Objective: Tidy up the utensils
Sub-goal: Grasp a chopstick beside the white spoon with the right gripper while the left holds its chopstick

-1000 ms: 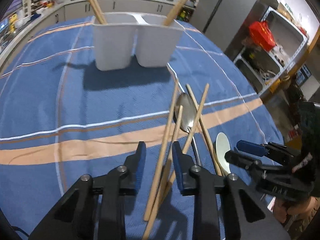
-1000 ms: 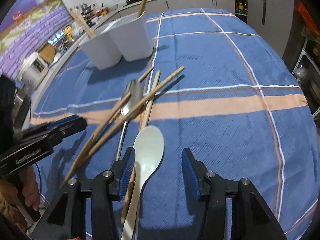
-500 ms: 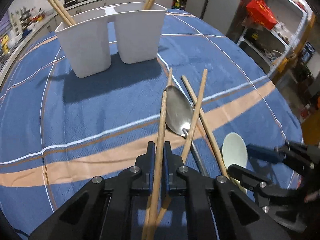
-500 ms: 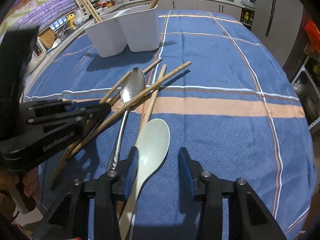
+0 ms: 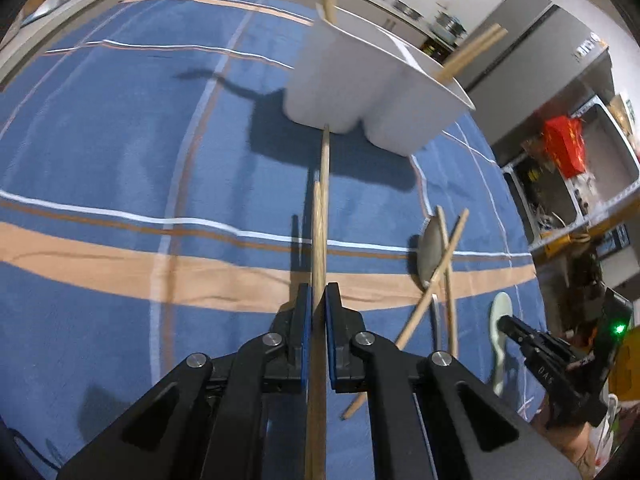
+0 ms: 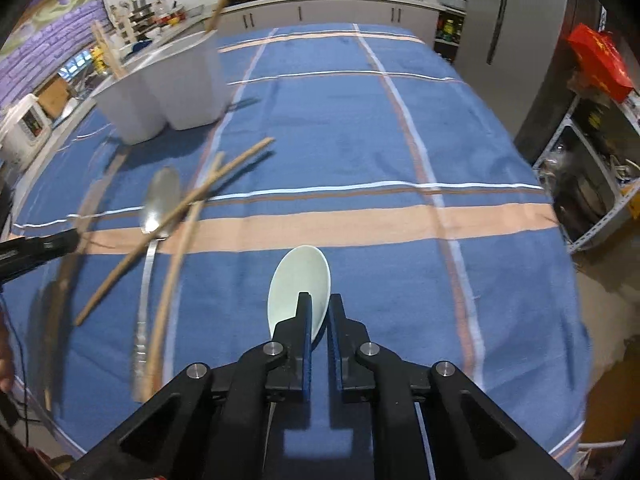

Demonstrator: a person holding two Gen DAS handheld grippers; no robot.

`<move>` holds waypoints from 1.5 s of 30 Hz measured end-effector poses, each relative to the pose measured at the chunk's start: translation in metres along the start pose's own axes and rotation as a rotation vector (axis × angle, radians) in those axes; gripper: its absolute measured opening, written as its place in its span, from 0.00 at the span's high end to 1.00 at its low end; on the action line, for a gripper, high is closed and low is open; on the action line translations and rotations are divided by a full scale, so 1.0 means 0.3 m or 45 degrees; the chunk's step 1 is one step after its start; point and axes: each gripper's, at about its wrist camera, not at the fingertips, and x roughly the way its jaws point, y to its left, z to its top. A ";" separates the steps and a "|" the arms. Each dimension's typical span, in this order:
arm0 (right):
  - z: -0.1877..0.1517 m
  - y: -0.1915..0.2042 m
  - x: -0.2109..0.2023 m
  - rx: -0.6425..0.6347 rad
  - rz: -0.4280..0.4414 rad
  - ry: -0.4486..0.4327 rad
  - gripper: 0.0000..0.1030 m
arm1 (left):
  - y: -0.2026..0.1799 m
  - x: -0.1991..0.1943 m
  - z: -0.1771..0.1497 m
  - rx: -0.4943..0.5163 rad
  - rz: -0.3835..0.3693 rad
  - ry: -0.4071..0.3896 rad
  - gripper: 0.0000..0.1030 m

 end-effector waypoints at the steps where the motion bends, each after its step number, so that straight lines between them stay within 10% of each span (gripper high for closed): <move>1: 0.000 -0.012 0.001 0.001 -0.020 0.001 0.84 | 0.006 -0.003 0.001 -0.006 0.022 -0.010 0.94; 8: 0.019 -0.044 -0.020 0.025 -0.013 -0.029 0.59 | 0.071 -0.037 -0.003 -0.032 0.158 -0.063 0.94; 45: 0.164 -0.011 0.044 0.087 0.213 0.034 0.57 | 0.108 0.034 0.115 -0.027 0.142 0.035 0.91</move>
